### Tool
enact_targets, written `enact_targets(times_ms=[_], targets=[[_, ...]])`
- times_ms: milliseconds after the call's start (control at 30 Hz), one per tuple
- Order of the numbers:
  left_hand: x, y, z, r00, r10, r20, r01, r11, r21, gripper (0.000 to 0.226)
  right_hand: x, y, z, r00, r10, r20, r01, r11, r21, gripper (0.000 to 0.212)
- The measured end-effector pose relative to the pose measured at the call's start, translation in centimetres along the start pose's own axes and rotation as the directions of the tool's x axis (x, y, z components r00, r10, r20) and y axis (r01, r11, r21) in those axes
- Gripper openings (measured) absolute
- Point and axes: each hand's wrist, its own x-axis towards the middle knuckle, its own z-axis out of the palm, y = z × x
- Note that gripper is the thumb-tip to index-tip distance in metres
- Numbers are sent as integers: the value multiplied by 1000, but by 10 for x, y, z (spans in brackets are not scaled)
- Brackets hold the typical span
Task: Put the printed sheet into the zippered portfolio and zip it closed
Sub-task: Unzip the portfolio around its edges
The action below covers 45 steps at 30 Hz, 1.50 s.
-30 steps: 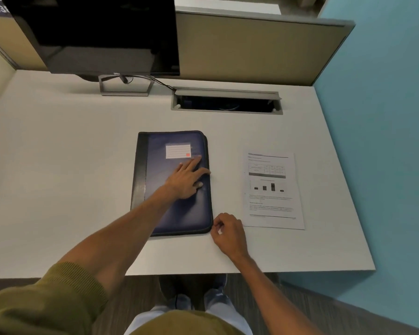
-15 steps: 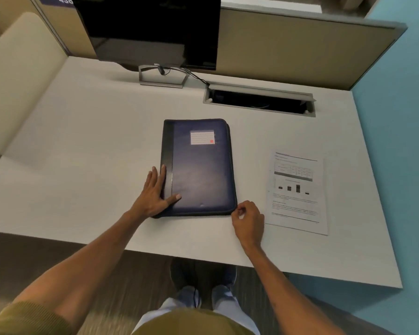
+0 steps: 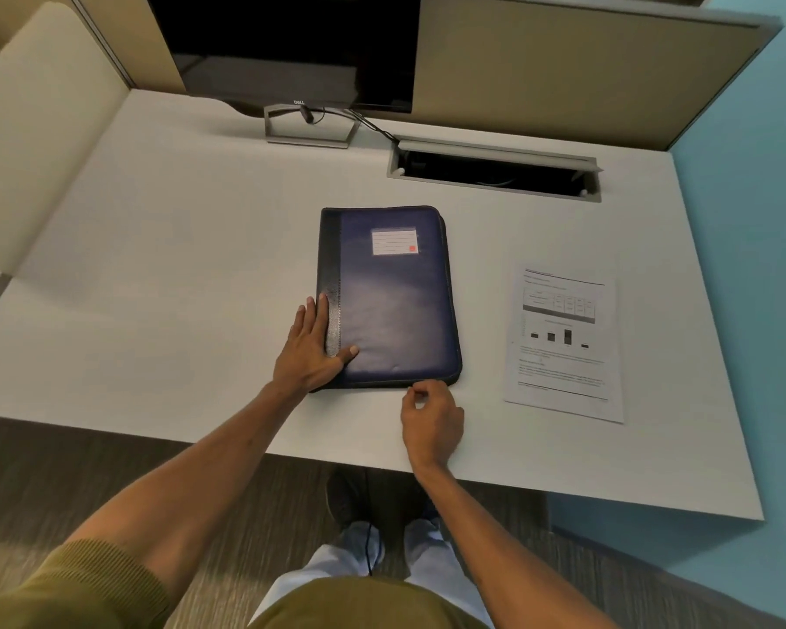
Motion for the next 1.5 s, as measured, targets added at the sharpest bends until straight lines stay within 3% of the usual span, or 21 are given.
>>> enact_targets(times_ms=[167,333,467,700,1033,1233,1367,1500], targets=[[0,10,4,998,-43,-42,44,999,18,108,-9,-6,14,999,7,-33,-8,1000,-9,6],[-1,11,7,987,-83,-138,103,984,144,106,-3,0,13,998,41,-52,-41,999,-1,6],[-4,13,13,984,-120,-135,126,991,43,107,-3,0,14,996,53,-65,-52,999,15,7],[-1,11,7,991,-87,-105,91,995,30,108,-26,-22,37,994,-88,68,88,996,1,7],[-10,-16,-16,998,62,6,-59,967,-250,63,-55,-46,73,969,-172,177,162,984,70,12],[-34,-57,-23,936,216,277,-203,976,-75,103,-51,-45,75,966,-159,206,138,984,114,11],[-38,-62,-20,903,277,328,-308,950,45,108,-54,-48,77,971,-136,197,112,986,125,12],[-37,-61,-23,886,275,373,-333,938,100,112,-64,-54,83,946,-206,249,187,977,99,11]])
